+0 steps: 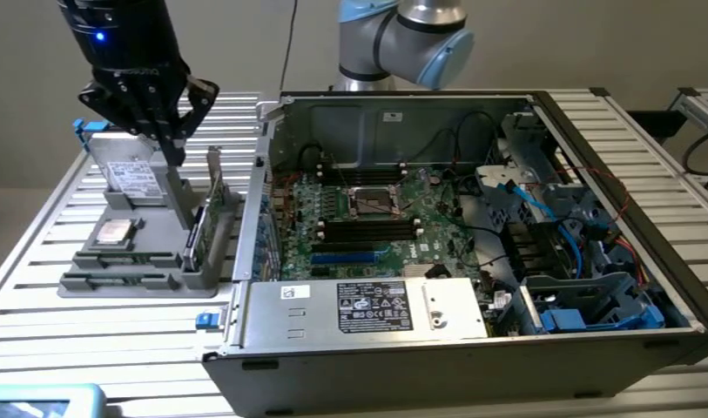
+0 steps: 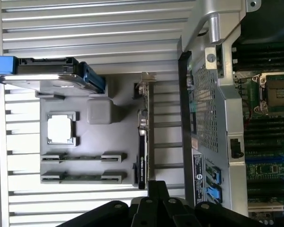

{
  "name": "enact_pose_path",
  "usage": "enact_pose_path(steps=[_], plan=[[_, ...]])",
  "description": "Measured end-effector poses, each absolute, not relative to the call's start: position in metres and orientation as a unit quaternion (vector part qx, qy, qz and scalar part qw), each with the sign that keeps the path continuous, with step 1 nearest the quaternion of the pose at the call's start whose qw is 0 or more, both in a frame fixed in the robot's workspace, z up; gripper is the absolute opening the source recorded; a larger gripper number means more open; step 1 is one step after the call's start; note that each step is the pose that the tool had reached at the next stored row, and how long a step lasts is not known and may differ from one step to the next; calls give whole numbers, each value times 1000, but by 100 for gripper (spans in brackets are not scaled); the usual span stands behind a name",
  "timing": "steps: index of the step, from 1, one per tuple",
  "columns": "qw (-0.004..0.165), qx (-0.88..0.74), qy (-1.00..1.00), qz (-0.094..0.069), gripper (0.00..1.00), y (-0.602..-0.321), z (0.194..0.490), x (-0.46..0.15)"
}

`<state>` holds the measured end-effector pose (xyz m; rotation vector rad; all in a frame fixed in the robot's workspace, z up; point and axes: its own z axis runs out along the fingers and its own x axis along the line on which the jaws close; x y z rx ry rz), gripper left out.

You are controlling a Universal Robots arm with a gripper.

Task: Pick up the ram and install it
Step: 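Reach for the ram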

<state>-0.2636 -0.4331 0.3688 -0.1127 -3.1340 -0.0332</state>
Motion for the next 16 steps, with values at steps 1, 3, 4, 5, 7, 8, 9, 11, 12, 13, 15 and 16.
enact_pose_path(steps=[1,3,4,5,7,8,9,11,12,13,15,16], plan=[[2,-36,-999,-11,11,-434,368,-267],[0,-36,-999,-11,11,-435,366,-274],[0,-36,-999,-11,11,-436,365,-278],[-1,-36,-999,-11,11,-436,364,-282],[-2,-36,-999,-11,11,-438,362,-289],[-3,-36,-999,-11,11,-438,361,-293],[-4,-36,-999,-11,11,-439,360,-296],[-5,-36,-999,-11,11,-440,358,-304],[-6,-36,-999,-11,11,-441,356,-308],[-6,-36,-999,-11,11,-441,355,-312],[-7,-36,-999,-11,11,-443,353,-319],[-8,-36,-999,-11,11,-443,352,-323]])
